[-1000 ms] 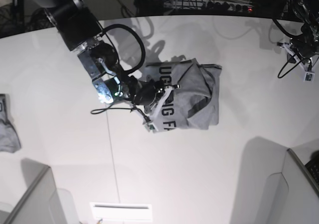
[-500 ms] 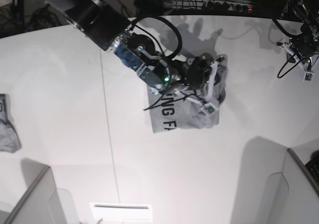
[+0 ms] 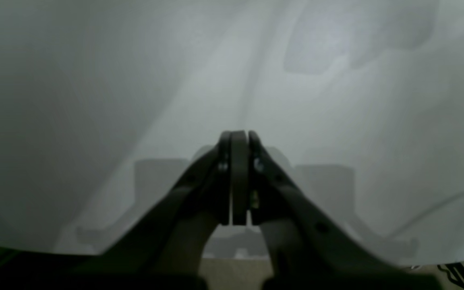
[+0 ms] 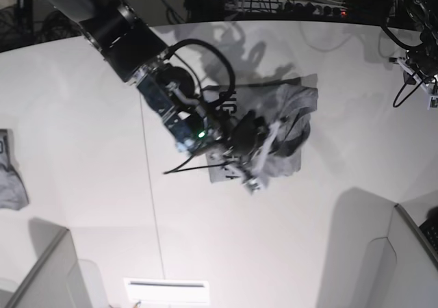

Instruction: Fold the T-shirt properly

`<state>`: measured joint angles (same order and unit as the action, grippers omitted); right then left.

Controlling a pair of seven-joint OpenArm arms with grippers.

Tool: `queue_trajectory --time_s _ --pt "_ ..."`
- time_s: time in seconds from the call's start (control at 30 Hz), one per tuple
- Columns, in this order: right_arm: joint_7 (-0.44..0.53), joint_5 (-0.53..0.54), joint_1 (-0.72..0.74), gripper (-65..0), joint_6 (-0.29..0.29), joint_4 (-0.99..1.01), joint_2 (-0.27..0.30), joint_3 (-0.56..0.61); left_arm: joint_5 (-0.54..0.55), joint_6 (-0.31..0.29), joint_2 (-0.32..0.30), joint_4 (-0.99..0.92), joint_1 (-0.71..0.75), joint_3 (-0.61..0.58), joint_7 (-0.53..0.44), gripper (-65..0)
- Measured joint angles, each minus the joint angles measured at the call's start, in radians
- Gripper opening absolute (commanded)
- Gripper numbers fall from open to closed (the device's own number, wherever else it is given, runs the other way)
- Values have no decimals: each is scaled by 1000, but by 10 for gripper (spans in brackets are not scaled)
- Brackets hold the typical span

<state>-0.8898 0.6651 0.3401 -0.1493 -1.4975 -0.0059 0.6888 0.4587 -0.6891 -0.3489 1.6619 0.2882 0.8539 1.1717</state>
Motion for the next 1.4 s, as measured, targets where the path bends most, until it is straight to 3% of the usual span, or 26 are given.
queue_trajectory --time_s 0.17,0.27,0.37,0.47,0.57,0.67,0.83,0.97,1.13,1.27,1.4 --pt "-3 -16 45 -650 5 118 -7 -59 1 0 3 1 11 0 2 -650" --pt "72 -18 84 -650 8 202 -28 -61 -1 0 2 1 8 0 0 -650" --pt "122 -25 123 -650 72 329 -75 -61 5 0 3 1 8 -2 0 -650" --pt "135 -25 153 -650 102 428 -129 -58 2 0 2 1 9 -2 0 -650" --pt "157 -2 191 -650 105 435 -128 43 2 0 1 1 9 -2 0 -650" --pt "216 121 220 -650 105 432 -129 137 2 0 1 18 9 -2 0 -650" --pt "267 226 238 -650 106 428 -135 239 2 0 1 25 9 -4 0 -650" --pt "274 219 243 -650 101 402 -121 254 2 0 2 37 8 -5 0 -650" --pt "148 222 237 -650 105 333 -92 253 4 0 2 37 7 -7 0 -650" --pt "137 221 163 -650 105 220 -15 251 -2 0 21 75 -7 -23 6 -650" --pt "132 222 121 -650 -11 112 64 228 0 0 65 153 -6 -85 6 -650"
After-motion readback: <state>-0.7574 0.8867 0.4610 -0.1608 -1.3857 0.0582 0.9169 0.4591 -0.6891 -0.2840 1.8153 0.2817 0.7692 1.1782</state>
